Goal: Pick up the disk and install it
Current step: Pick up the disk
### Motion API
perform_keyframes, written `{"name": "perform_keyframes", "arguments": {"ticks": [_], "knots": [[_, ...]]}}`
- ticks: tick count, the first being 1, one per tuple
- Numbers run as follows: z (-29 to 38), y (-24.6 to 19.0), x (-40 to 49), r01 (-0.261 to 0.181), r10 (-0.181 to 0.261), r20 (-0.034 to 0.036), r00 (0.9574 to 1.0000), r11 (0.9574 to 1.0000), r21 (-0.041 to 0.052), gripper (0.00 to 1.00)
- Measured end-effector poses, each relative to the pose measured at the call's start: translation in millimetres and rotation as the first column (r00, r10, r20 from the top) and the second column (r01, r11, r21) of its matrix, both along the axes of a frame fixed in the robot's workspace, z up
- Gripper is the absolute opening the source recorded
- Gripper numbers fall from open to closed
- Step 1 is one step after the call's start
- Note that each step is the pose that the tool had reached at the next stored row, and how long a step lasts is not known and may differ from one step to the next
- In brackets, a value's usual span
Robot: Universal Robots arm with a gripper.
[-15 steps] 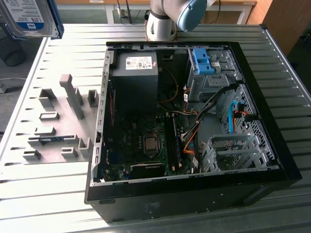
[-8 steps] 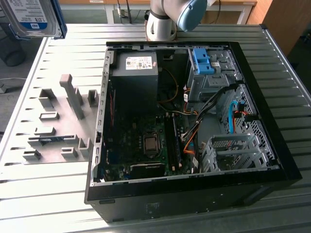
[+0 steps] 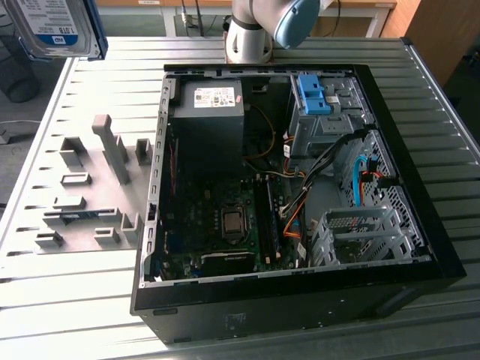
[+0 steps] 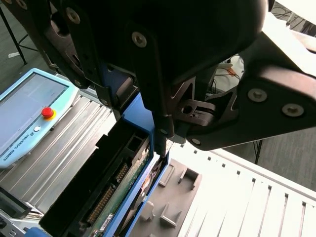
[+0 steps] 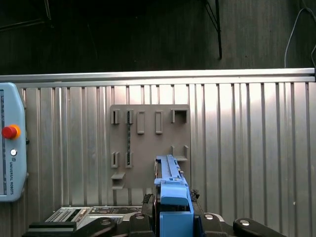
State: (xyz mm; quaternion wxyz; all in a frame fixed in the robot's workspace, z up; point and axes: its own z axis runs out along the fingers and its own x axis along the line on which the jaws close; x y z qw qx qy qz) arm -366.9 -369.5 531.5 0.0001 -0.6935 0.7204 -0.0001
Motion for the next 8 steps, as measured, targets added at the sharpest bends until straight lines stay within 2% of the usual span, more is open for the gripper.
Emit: {"name": "perform_keyframes", "arguments": {"ticks": [8], "knots": [[-0.1,0.0,11.8,0.000,0.000,0.0000,1.0000,1.0000,0.0001,0.36]]}}
